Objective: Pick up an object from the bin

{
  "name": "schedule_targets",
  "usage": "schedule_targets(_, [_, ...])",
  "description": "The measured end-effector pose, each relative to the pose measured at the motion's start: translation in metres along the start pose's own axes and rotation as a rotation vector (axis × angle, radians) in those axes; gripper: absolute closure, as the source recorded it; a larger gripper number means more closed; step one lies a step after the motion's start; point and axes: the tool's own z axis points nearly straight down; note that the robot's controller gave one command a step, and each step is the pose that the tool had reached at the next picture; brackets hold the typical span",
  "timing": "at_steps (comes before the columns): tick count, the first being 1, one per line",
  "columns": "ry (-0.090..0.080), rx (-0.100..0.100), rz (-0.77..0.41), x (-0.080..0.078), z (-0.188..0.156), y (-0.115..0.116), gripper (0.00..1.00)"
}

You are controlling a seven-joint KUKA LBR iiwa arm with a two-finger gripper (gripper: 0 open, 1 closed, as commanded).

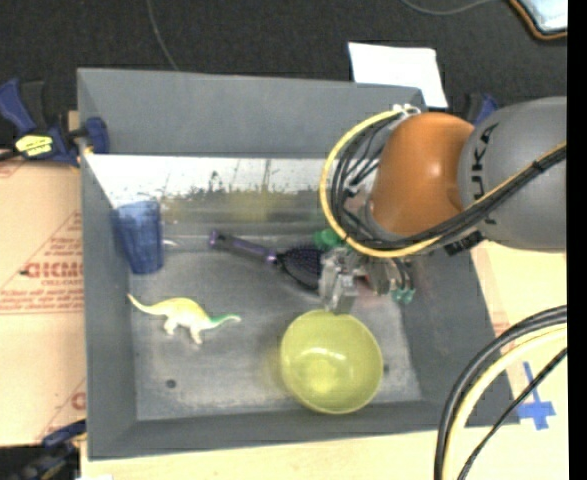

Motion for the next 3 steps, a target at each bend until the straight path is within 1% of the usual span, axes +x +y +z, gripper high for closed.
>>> schedule_targets(1, [0.0,0.0,0.0,0.0,0.0,0.0,1.0])
schedule_targets(2, [-0.016,0.002,-0.041,0.018,0.006,0.003,1.0])
schedule_targets(3, [-0.017,0.003,-0.195,-0.038,-0.056,0.006,1.0])
